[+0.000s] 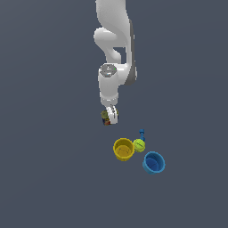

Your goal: Pick up a designated object from a clutter of objects.

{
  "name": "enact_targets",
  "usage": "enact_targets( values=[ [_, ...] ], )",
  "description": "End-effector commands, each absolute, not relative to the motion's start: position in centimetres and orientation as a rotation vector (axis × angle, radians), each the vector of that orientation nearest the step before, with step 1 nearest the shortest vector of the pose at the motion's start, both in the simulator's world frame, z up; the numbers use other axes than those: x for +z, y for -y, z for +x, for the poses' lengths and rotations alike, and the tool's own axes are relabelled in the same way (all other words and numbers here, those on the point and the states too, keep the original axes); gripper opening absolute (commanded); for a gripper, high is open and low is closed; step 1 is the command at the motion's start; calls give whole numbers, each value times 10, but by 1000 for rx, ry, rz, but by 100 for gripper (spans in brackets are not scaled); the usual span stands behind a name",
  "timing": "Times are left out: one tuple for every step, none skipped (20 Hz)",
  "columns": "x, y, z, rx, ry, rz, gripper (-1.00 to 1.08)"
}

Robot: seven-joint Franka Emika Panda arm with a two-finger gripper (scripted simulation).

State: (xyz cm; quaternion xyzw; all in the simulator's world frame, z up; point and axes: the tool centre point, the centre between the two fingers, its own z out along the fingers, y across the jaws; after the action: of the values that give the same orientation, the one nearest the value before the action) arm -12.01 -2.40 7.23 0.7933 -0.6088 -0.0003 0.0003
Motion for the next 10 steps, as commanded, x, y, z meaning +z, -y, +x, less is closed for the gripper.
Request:
enact_targets(
  values=[
    [66, 24, -120, 0, 1913, 2492, 100],
    [64, 24, -120, 0, 1914, 2491, 100],
    [63, 24, -120, 0, 1914, 2491, 100],
    [62, 24, -120, 0, 1914, 2491, 100],
    [62, 24, -120, 0, 1914, 2491, 100],
    [62, 24, -120, 0, 1914, 2491, -100],
    [62, 24, -120, 0, 1914, 2491, -100],
    [62, 24, -120, 0, 1914, 2491, -100],
    [62, 24, -120, 0, 1914, 2491, -100],
    [62, 24, -120, 0, 1914, 2491, -100]
  ],
)
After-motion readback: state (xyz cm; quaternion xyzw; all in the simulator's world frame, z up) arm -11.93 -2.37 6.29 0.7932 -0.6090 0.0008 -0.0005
